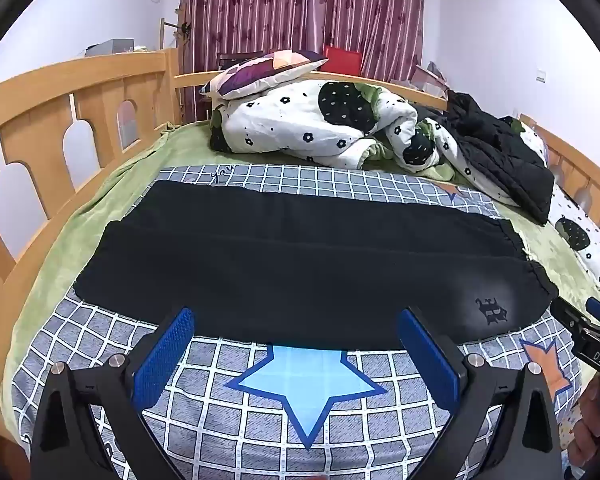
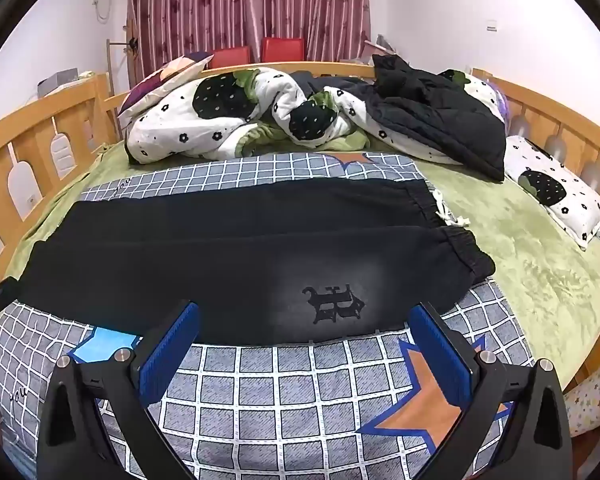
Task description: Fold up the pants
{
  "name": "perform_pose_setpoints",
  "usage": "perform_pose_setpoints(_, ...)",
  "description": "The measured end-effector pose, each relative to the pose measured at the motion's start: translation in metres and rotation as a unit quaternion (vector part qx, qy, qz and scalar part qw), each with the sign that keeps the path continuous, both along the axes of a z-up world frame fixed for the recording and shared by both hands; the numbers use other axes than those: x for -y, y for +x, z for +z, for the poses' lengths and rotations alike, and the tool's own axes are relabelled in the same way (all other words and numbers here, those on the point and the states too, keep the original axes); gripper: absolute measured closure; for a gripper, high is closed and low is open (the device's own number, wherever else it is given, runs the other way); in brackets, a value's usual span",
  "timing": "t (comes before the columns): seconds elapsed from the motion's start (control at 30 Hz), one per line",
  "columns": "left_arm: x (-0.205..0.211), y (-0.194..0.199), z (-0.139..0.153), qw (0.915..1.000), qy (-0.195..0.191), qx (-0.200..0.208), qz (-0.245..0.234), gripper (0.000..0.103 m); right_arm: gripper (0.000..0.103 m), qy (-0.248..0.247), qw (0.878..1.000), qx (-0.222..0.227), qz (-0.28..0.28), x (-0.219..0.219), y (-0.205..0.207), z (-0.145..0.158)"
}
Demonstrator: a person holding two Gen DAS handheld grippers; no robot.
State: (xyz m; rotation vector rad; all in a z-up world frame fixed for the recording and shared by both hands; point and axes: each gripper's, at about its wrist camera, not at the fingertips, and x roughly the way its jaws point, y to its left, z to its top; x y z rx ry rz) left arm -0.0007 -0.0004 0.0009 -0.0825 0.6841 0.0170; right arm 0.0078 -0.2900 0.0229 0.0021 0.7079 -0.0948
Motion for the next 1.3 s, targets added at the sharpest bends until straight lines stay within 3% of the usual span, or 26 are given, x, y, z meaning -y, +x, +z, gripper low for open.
perform_pose_setpoints(0.17,-0.007,-0.006,0.002,0.9998,0.0,0.019,0.008,0.0,0.0,0.011,1.0,0.006,-0.001,0.004,0.003,0.005)
perform_pose_setpoints(0.33,-0.003,-0.001,0.006,0.9999,0.008,0.006,0.011,0.0,0.0,0.004,1.0,0.028,-0.002,-0.002,-0.009,0.009)
perform_pose_setpoints(1.3,-0.012,-0.002,-0.001,0.9998,0.005,0.008,0.018,0.0,0.0,-0.01,0.999,0.035,0.0,-0.003,-0.006,0.012)
